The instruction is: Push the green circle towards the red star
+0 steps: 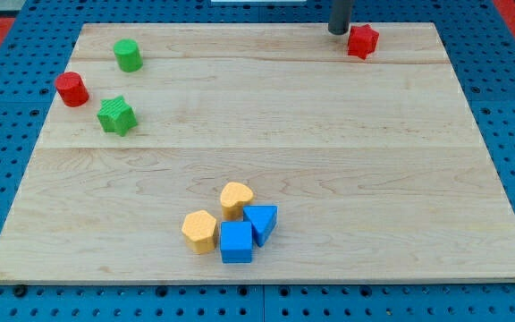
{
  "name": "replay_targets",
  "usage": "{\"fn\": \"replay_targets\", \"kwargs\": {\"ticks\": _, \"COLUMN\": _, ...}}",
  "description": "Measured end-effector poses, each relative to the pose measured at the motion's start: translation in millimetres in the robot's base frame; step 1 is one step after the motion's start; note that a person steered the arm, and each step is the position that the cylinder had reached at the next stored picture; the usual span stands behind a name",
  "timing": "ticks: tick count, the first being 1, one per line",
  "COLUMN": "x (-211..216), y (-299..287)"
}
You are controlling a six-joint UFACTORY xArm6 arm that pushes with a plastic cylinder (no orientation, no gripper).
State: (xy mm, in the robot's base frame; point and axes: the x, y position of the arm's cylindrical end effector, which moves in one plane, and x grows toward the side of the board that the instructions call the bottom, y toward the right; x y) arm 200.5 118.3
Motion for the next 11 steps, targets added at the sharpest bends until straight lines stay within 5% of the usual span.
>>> {"fn": "replay_targets", "kwargs": {"ticks": 2, "x": -5.8, "y": -167.7}}
{"fn": "replay_targets", "kwargs": {"ticks": 3, "x": -6.8, "y": -308.2}}
{"fn": "replay_targets", "kwargs": {"ticks": 4, "x": 38.2, "y": -359.3}}
{"fn": "replay_targets", "kwargs": {"ticks": 5, "x": 73.2, "y": -352.7}}
{"fn": "replay_targets", "kwargs": {"ticks": 10, "x": 46.1, "y": -127.7}}
{"fn": "replay_targets", "kwargs": {"ticks": 11, "x": 51.4, "y": -133.4}}
